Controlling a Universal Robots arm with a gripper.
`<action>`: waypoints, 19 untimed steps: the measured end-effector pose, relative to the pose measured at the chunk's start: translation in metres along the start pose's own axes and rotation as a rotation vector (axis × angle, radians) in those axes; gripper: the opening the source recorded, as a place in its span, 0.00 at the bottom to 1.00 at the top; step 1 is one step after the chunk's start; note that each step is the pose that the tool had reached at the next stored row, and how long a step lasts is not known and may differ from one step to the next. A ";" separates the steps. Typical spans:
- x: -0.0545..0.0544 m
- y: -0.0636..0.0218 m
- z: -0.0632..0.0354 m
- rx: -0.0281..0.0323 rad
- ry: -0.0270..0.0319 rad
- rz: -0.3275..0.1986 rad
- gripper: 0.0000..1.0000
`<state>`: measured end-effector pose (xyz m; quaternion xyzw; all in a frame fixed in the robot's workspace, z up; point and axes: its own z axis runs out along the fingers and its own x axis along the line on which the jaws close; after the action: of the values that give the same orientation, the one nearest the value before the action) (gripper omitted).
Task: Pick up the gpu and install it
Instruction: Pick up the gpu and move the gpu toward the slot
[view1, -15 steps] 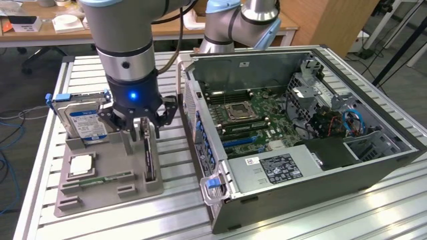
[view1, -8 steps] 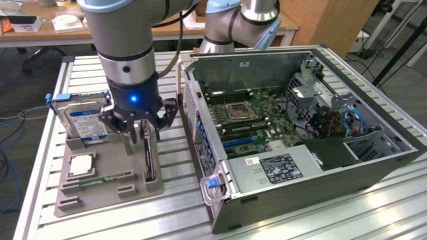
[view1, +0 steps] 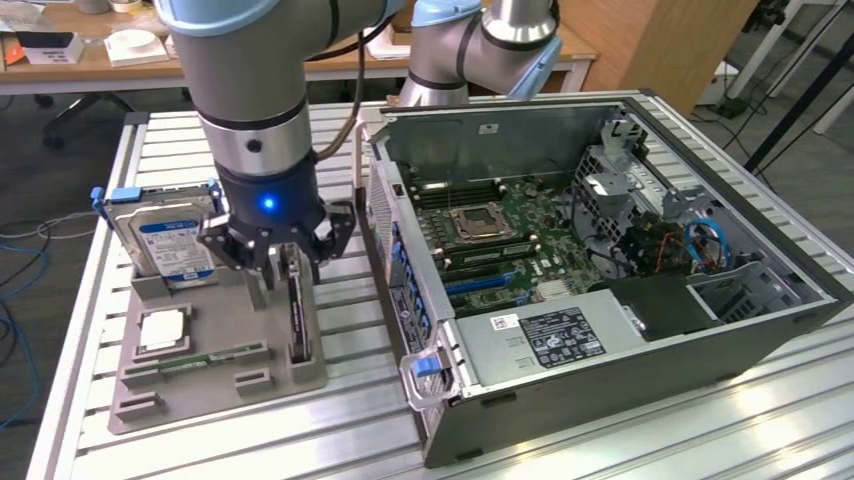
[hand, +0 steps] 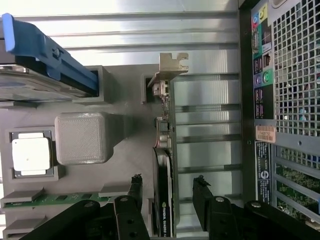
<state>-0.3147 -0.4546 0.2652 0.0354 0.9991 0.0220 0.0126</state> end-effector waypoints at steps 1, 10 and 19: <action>0.000 0.0000 0.0007 0.0000 -0.0001 0.000 0.53; 0.000 -0.0003 0.0068 0.0000 -0.0001 0.000 0.53; 0.000 -0.0006 0.0130 0.0000 0.0000 0.000 0.53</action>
<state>-0.3147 -0.4546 0.2522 0.0354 0.9991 0.0220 0.0127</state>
